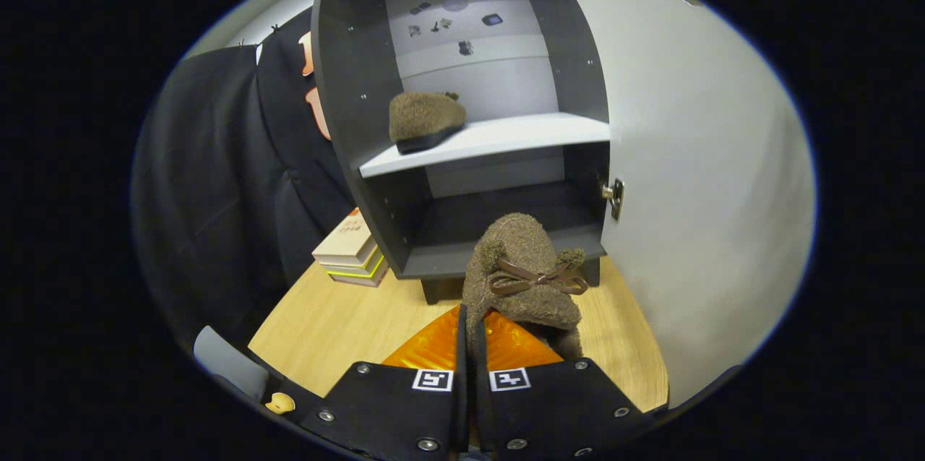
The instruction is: Open the shoe cabinet door, grab the shoes and put them into the shoe cabinet, then close the shoe cabinet door.
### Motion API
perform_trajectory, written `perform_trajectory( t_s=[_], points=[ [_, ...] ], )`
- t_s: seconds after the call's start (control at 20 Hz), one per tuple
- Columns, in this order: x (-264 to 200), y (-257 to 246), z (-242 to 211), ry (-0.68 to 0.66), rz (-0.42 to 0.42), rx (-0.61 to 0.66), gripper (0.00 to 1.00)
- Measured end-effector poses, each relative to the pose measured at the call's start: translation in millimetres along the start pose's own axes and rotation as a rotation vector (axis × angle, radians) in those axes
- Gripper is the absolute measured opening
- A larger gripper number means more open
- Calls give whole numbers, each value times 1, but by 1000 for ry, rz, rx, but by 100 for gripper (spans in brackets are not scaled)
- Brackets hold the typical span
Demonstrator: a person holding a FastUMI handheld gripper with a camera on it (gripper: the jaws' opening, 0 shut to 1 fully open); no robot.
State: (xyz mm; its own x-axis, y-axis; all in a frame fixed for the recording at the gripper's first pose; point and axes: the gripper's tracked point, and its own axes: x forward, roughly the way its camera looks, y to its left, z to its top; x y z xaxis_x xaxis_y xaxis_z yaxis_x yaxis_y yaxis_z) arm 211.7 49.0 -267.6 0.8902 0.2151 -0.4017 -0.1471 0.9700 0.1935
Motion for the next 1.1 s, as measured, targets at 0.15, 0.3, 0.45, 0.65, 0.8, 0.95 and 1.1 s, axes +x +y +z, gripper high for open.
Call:
perform_trajectory(
  t_s=[0.15, 0.3, 0.45, 0.65, 0.8, 0.95, 1.1],
  points=[
    [1, 4, 46, -65, 4, -30, 4],
    [9, 1, 84, -107, 4, -47, 4],
    [23, -1, 123, -141, 4, -56, 4],
    [48, -7, 167, -165, 6, -87, 4],
    [73, -15, 197, -169, 2, -85, 4],
    [107, -23, 226, -162, -12, -100, 4],
    [143, -31, 249, -148, -27, -130, 4]
  ],
)
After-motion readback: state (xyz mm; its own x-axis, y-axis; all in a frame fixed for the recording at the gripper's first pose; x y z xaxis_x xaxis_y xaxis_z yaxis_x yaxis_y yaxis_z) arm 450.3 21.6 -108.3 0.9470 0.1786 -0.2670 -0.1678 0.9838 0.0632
